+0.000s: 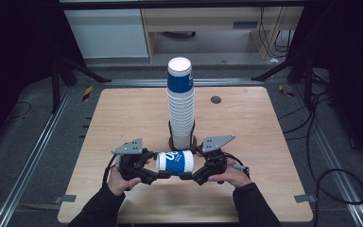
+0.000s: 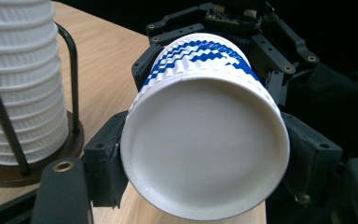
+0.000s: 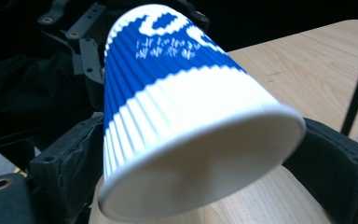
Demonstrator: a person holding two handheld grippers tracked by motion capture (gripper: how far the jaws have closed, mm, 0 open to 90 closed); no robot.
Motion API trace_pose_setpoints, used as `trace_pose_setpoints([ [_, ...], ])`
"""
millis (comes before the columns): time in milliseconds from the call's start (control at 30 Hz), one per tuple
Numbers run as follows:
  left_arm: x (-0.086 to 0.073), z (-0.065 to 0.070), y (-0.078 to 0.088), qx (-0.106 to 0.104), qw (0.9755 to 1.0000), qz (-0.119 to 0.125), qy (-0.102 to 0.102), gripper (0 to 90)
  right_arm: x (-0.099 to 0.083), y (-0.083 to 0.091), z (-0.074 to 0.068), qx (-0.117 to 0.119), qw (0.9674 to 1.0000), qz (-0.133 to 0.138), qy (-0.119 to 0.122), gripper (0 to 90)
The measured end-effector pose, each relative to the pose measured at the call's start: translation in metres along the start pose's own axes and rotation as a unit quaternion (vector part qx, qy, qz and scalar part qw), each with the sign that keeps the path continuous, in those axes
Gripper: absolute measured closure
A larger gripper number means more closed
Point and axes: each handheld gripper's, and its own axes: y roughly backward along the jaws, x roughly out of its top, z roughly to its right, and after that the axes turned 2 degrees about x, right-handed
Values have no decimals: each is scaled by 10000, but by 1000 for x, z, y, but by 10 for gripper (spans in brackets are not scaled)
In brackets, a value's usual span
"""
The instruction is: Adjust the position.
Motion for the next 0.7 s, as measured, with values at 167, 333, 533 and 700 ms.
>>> trace_pose_setpoints([
  [167,0,0,-1,-36,10000,-70,1,266,-1,-1,0,86,9999,-32,39,112],
  [333,0,-2,0,-74,9999,-74,66,261,-2,1,0,158,9999,-5,50,134],
  [533,1,-2,1,-61,9999,-130,68,247,-1,1,-1,198,9998,-31,82,154],
  [700,2,-2,2,-68,9999,-137,65,238,0,3,-3,203,9997,8,118,164],
])
